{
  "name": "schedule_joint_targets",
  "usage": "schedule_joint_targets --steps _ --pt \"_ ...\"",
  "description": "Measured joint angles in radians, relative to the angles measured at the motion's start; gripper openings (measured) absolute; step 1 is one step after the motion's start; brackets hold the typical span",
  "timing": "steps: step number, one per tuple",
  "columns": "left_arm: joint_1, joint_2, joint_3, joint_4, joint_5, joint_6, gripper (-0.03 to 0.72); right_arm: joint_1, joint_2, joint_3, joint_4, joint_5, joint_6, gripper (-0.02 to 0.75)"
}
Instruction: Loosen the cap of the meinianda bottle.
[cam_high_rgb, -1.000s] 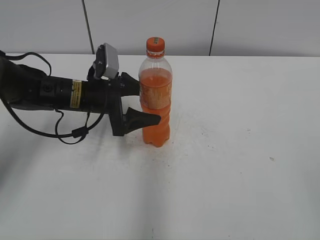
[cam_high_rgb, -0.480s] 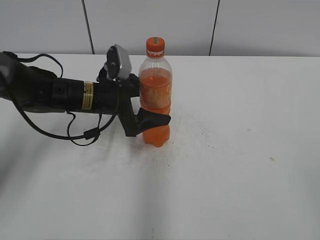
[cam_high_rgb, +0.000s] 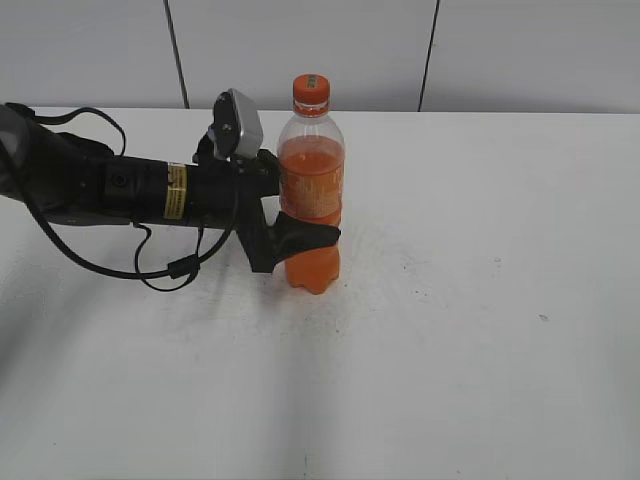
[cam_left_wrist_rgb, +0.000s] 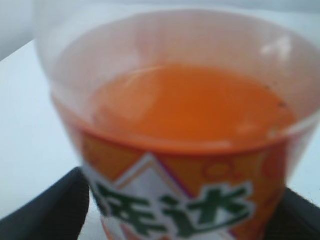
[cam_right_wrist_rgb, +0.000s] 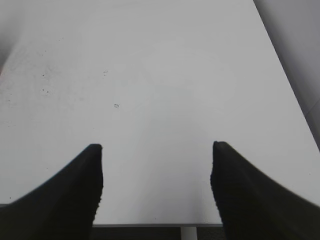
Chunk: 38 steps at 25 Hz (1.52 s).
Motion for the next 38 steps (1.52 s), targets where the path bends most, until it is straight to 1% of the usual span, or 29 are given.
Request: schedule_joint_targets --steps 6,8,15,18,24,31,34,38 --pt "-0.001 0.0 0.0 0.002 -0.004 -0.001 0.452 0.0 0.0 0.0 0.0 0.0 0.0 0.51" --pt "-0.002 0.0 0.0 0.002 -0.004 -0.001 0.432 0.0 0.0 0.0 0.0 0.0 0.0 0.51" --pt "-0.002 0.0 0.0 0.003 -0.005 -0.001 0.432 0.0 0.0 -0.002 0.0 0.002 0.001 0.51" --pt "-0.002 0.0 0.0 0.003 -0.004 -0.001 0.432 0.0 0.021 -0.028 0.0 0.016 0.008 0.51" --pt "-0.002 0.0 0.0 0.003 -0.004 -0.001 0.432 0.0 0.209 -0.132 0.0 0.023 0.055 0.51" --pt "-0.002 0.0 0.0 0.003 -0.004 -0.001 0.432 0.0 0.479 -0.255 0.0 0.026 0.086 0.48" --pt "-0.002 0.0 0.0 0.003 -0.004 -0.001 0.432 0.0 0.597 -0.316 0.0 0.055 0.087 0.479" --pt "-0.002 0.0 0.0 0.003 -0.004 -0.001 0.432 0.0 0.772 -0.392 0.0 0.131 0.087 0.479"
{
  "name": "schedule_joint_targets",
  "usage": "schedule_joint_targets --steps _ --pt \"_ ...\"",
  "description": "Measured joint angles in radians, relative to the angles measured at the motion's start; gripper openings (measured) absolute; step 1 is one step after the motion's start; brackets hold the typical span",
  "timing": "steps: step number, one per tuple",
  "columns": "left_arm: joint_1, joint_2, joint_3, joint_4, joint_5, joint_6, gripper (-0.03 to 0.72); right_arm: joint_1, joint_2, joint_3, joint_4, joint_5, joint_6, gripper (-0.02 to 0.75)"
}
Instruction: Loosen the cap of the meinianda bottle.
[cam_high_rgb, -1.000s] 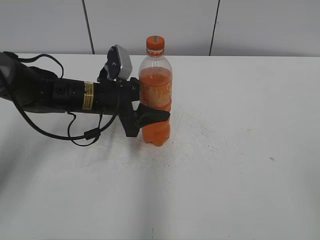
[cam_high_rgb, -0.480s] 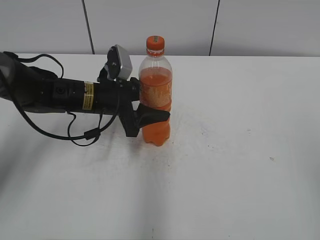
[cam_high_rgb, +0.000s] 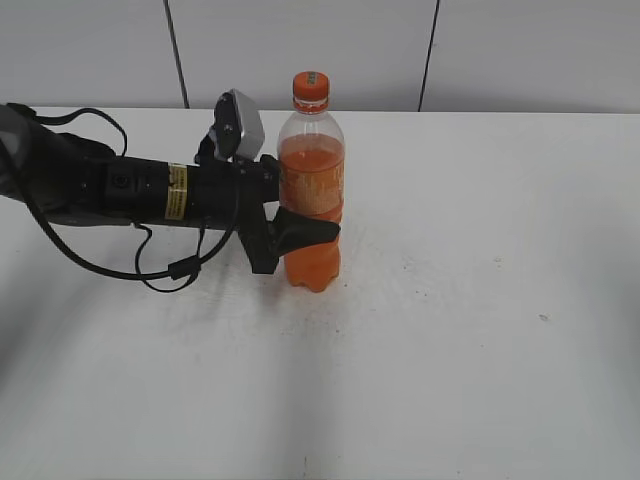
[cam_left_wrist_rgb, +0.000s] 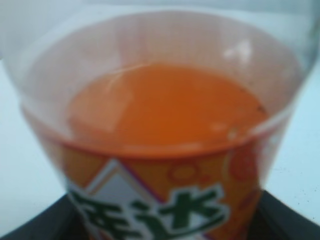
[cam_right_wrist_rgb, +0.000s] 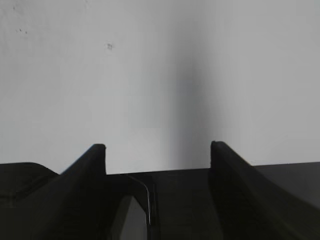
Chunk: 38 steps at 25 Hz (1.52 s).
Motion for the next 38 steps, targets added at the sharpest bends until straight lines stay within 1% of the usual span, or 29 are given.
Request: schedule_joint_targets --steps 2,9,19,24,26,29,38 --pt "0.0 0.0 0.0 0.0 0.0 0.0 0.432 0.0 0.113 -0.031 0.0 0.024 -0.003 0.479" --pt "0.0 0.0 0.0 0.0 -0.002 0.0 0.432 0.0 0.354 -0.162 0.0 0.041 -0.071 0.479" --pt "0.0 0.0 0.0 0.0 -0.002 0.0 0.432 0.0 0.607 -0.433 0.0 0.063 -0.08 0.479" --pt "0.0 0.0 0.0 0.0 -0.002 0.0 0.432 0.012 0.725 -0.575 0.046 0.064 -0.08 0.476" --pt "0.0 0.0 0.0 0.0 -0.003 0.0 0.432 0.038 0.766 -0.622 0.047 0.065 -0.08 0.476" --pt "0.0 0.0 0.0 0.0 -0.003 0.0 0.431 0.1 0.817 -0.698 0.05 0.065 -0.08 0.476" --pt "0.0 0.0 0.0 0.0 -0.003 0.0 0.431 0.346 0.943 -0.913 0.051 0.066 -0.079 0.473"
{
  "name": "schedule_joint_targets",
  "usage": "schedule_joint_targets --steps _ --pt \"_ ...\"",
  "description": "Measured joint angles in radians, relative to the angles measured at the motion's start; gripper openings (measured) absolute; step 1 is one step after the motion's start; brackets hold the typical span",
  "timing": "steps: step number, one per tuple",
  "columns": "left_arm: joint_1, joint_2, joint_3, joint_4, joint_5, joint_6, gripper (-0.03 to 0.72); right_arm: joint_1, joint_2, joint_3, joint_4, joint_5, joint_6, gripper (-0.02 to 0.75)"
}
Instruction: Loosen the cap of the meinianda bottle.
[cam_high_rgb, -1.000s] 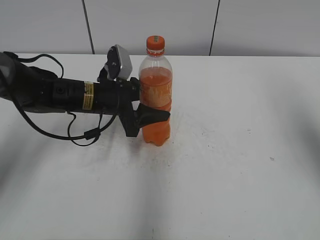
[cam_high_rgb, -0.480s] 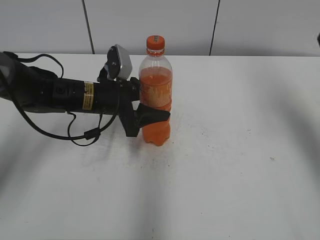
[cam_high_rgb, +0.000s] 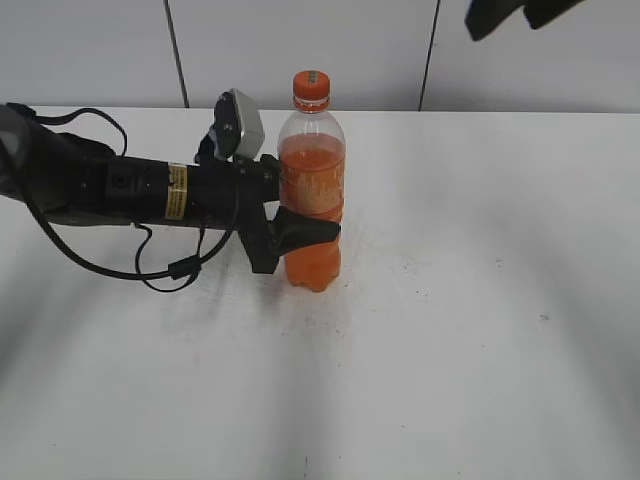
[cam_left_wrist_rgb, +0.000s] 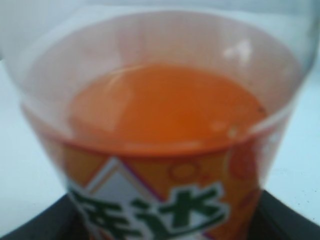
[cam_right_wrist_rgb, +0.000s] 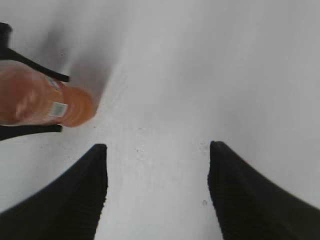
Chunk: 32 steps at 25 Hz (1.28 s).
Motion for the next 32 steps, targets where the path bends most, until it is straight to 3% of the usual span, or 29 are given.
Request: schedule_joint_targets --steps 7,18,32 --pt "0.0 0.0 0.0 0.0 -0.001 0.0 0.431 0.169 0.102 -0.151 0.0 0.002 0.014 0.473" --pt "0.0 0.0 0.0 -0.001 -0.001 0.0 0.431 0.309 0.208 -0.26 -0.001 0.004 0.04 0.473" --pt "0.0 0.0 0.0 -0.001 -0.001 0.0 0.431 0.337 0.28 -0.273 -0.044 0.005 0.041 0.473"
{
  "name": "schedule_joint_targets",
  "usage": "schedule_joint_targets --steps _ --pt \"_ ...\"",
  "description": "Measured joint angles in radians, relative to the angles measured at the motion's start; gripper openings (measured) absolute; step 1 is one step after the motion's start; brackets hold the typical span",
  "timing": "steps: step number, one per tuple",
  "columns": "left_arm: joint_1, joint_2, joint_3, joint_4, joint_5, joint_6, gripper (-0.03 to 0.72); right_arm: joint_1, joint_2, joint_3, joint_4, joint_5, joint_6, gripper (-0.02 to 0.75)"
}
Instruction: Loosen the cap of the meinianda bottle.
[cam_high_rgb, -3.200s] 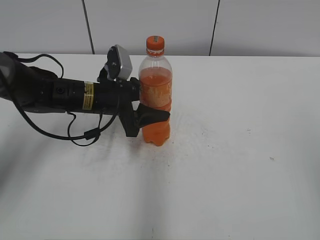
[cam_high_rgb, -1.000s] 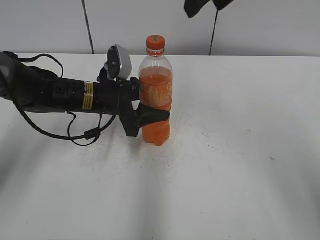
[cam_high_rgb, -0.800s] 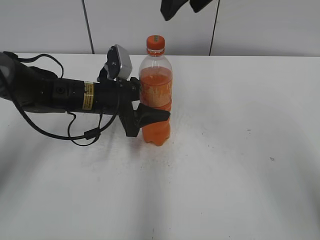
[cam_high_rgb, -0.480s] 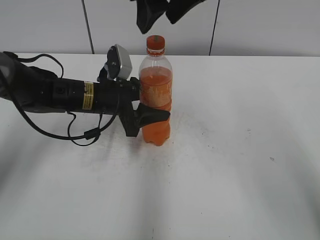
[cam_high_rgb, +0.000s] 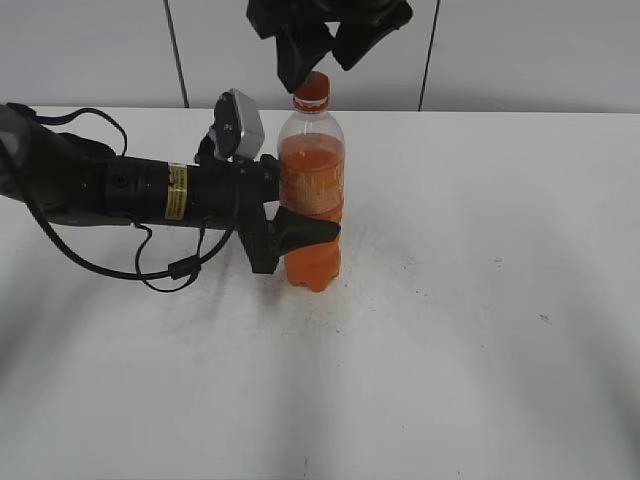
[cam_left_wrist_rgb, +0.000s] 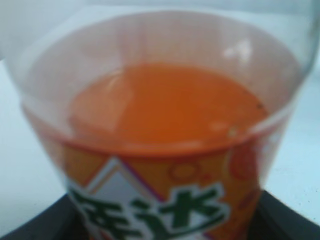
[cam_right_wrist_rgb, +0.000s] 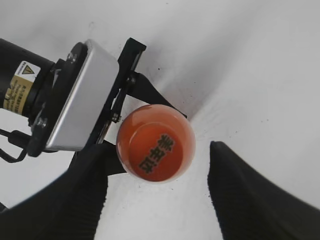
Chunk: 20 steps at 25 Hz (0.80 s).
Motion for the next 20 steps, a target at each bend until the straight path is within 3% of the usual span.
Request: schedule_joint_targets --steps 20 --pt "0.0 0.0 0.0 0.0 0.001 0.0 0.43 0.0 0.0 0.0 0.006 0.0 0.001 0.472"
